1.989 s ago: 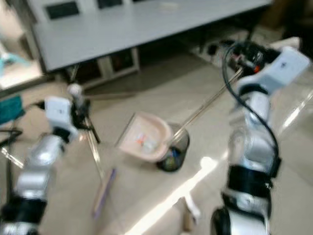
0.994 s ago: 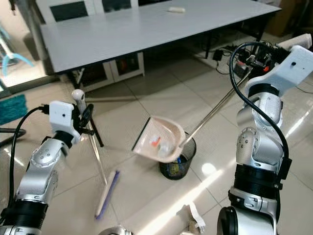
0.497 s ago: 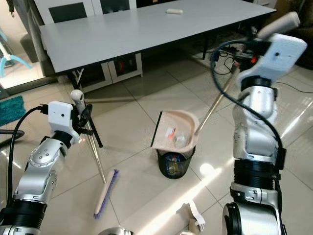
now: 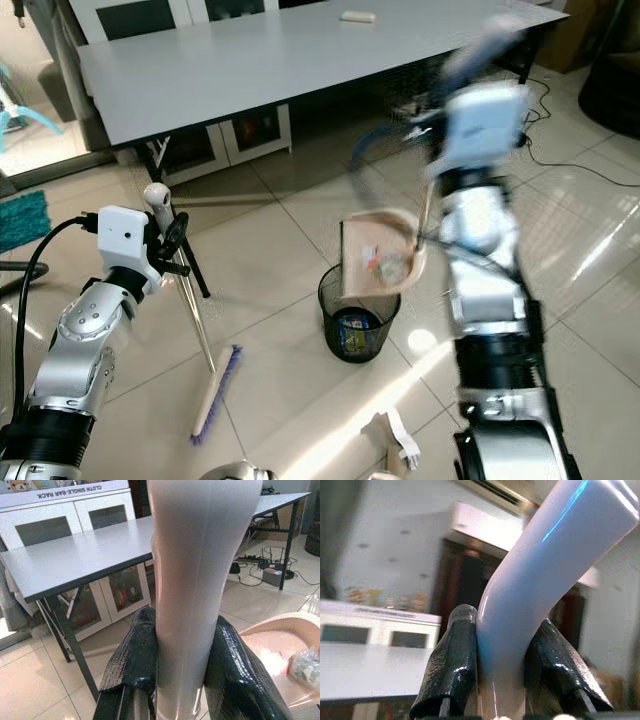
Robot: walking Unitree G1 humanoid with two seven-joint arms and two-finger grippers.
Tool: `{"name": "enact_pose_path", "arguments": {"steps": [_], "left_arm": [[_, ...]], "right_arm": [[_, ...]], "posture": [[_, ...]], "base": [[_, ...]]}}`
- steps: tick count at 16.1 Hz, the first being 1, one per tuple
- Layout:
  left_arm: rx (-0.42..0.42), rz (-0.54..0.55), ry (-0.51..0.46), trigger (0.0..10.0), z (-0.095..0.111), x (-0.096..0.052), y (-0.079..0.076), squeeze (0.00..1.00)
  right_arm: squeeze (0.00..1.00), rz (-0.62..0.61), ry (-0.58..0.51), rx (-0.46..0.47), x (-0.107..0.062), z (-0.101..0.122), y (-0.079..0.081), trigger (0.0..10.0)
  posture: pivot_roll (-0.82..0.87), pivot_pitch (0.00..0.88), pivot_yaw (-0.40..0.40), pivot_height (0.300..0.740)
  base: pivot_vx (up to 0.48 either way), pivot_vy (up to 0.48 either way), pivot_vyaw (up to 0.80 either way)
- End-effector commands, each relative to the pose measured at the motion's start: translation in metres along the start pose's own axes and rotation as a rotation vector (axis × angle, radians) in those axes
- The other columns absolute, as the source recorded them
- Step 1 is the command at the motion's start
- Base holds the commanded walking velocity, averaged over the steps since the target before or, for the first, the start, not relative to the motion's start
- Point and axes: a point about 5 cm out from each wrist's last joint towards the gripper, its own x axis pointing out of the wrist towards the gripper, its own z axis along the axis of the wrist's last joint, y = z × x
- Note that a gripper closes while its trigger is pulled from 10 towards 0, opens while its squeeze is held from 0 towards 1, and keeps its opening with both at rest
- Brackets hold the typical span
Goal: Sweep floor
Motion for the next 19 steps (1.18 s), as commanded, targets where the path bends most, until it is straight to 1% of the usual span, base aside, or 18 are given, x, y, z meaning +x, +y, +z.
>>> {"name": "enact_pose_path", "arguments": {"steps": [1,3,4,6,8,9,10,12,13,14,15,16,17,18,19], "left_arm": [[0.027,-0.001,-0.037,10.0,0.009,0.001,0.002,0.0],[0.027,0.006,-0.041,10.0,0.01,0.001,0.002,0.0],[0.027,0.008,-0.042,10.0,0.01,0.001,0.002,0.0],[0.026,0.024,-0.044,10.0,0.01,-0.001,0.004,0.0],[0.019,0.044,-0.049,10.0,0.011,-0.001,0.005,0.0],[0.019,0.044,-0.048,10.0,0.01,-0.002,0.004,0.0],[0.019,0.042,-0.047,10.0,0.009,-0.003,0.003,0.0],[0.016,0.044,-0.046,10.0,0.009,-0.004,0.003,0.0],[0.015,0.046,-0.045,10.0,0.008,-0.005,0.003,0.0],[0.016,0.041,-0.042,10.0,0.008,-0.005,0.002,0.0],[0.016,0.039,-0.04,10.0,0.008,-0.006,0.002,0.0],[0.002,0.017,-0.033,10.0,0.007,-0.005,-0.001,0.0],[-0.001,-0.01,-0.035,10.0,0.01,-0.001,-0.005,0.0],[0.004,-0.024,-0.043,10.0,0.013,0.003,-0.007,0.0],[0.003,-0.029,-0.047,10.0,0.013,0.004,-0.007,0.0]], "right_arm": [[0.0,0.059,-0.085,-0.036,0.001,0.013,0.009,10.0],[0.0,0.161,-0.115,-0.114,0.0,0.015,0.024,10.0],[0.0,0.171,-0.12,-0.12,0.0,0.015,0.025,10.0],[0.0,0.244,-0.146,-0.139,-0.004,0.013,0.041,10.0],[0.0,0.294,-0.161,-0.156,-0.006,0.013,0.05,10.0],[0.0,0.312,-0.159,-0.157,-0.008,0.011,0.053,10.0],[0.0,0.338,-0.155,-0.177,-0.01,0.009,0.056,10.0],[0.0,0.385,-0.133,-0.251,-0.014,0.003,0.06,10.0],[0.0,0.38,-0.126,-0.272,-0.015,-0.001,0.058,10.0],[0.0,0.311,-0.134,-0.32,-0.011,0.002,0.046,10.0],[0.0,0.282,-0.142,-0.338,-0.009,0.004,0.041,10.0],[0.0,0.18,-0.169,-0.367,0.0,0.015,0.02,10.0],[0.0,0.082,-0.197,-0.375,0.008,0.029,-0.002,10.0],[0.0,-0.002,-0.192,-0.396,0.012,0.038,-0.023,10.0],[0.0,-0.048,-0.155,-0.406,0.011,0.036,-0.036,10.0]], "posture": [[-0.01,0.044,0.073,0.74],[-0.01,0.039,0.062,0.74],[-0.01,0.039,0.062,0.74],[0.0,0.032,0.036,0.74],[0.0,0.045,0.03,0.74],[0.0,0.043,0.029,0.74],[0.0,0.04,0.024,0.74],[0.0,0.044,0.018,0.74],[0.0,0.044,0.018,0.74],[0.0,0.043,0.02,0.74],[0.0,0.043,0.02,0.74],[-0.01,0.034,0.033,0.74],[-0.01,0.032,0.039,0.74],[-0.01,0.033,0.045,0.74],[-0.02,0.027,0.051,0.74]], "base": [[0.0,0.0,0.0],[0.0,0.0,0.0],[0.0,0.0,0.0],[0.0,0.0,0.0],[0.0,0.0,0.0],[0.0,0.0,0.0],[0.0,0.0,0.0],[0.0,0.0,0.0],[0.0,0.0,0.0],[0.0,0.0,0.0],[0.0,0.0,0.0],[0.0,0.0,0.0],[0.0,0.0,0.0],[0.0,0.0,0.0],[0.0,0.0,0.0]]}}
